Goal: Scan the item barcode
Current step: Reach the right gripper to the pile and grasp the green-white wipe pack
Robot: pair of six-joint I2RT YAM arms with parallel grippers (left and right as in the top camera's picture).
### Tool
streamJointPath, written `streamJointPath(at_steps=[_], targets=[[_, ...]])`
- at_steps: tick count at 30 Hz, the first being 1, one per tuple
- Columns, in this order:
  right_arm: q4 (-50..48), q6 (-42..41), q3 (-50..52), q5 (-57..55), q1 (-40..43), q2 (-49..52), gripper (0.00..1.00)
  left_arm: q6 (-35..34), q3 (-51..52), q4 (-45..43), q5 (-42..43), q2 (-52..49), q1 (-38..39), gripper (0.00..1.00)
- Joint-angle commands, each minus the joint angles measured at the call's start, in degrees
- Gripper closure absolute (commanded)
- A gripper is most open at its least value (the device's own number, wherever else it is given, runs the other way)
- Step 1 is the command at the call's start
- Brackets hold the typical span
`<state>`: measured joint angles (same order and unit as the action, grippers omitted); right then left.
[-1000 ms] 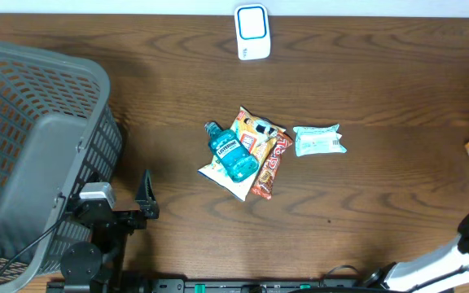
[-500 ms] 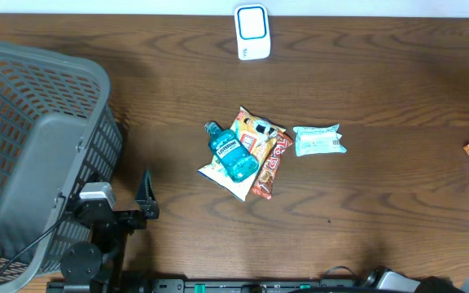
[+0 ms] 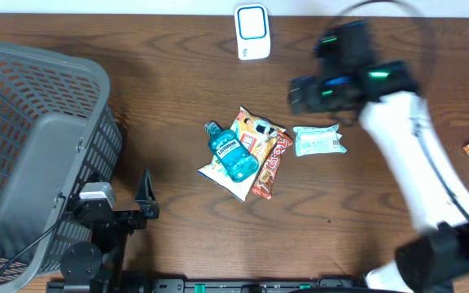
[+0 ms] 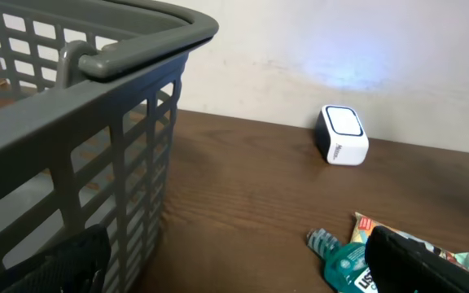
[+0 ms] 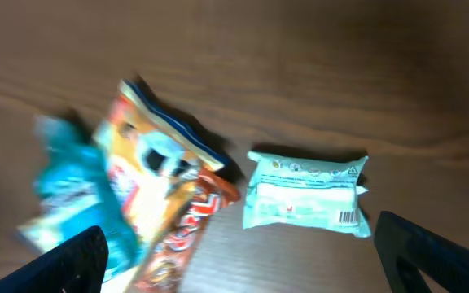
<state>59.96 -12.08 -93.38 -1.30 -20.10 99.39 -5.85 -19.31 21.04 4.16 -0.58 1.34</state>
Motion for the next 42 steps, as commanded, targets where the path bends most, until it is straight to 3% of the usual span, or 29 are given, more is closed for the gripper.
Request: streamJointPath(at_steps=[1,10,19,25,27,29,30,31,32,37,42], targets=[[0.9,-0.5,0.5,-16.7,-4.1,6.1,0.05,-0.3,-0.5,0.0,-0.3,0.4,0.0,0.00],[0.4,-6.4,0.5,-24.6,-7.6,17.8,0.11,-0.3,-0.5,0.0,-0.3,0.4,0.0,0.00],[2.7,-6.8,0.5,-24.8,-8.1,27.7,0.31,-0.3,-0.5,-0.1,-0.3,0.4,0.0,0.00],[6.9,-11.5,0.5,-25.4,-7.9,34.6,0.31,-0.3,-0.5,0.0,-0.3,0.4,0.0,0.00],[7.8,-11.7,0.5,-24.8,-7.7,37.1,0.40,-0.3,-0.5,0.0,-0.3,0.4,0.0,0.00],[8.8,-11.6,0.5,-23.3,-7.6,39.4,0.57,-0.3,-0.5,0.0,-0.3,0.4,0.0,0.00],[9.4,-11.5,0.5,-21.9,-7.6,40.3,0.69,-0.3,-0.5,-0.1,-0.3,0.4,0.0,0.00],[9.8,-11.2,0.5,-20.3,-7.6,41.1,0.88,-0.3,-0.5,0.0,-0.3,0.4,0.0,0.00],[10.0,-11.0,0.5,-18.2,-7.6,41.5,0.96,-0.3,-0.5,-0.1,-0.3,0.4,0.0,0.00],[10.2,-7.8,-1.2,-8.9,-7.6,39.4,0.99,-0.3,-0.5,0.0,-0.3,0.4,0.0,0.00],[10.0,-1.7,-4.8,6.2,-6.0,29.7,0.99,-0.3,-0.5,0.0,-0.3,0.4,0.0,0.00]])
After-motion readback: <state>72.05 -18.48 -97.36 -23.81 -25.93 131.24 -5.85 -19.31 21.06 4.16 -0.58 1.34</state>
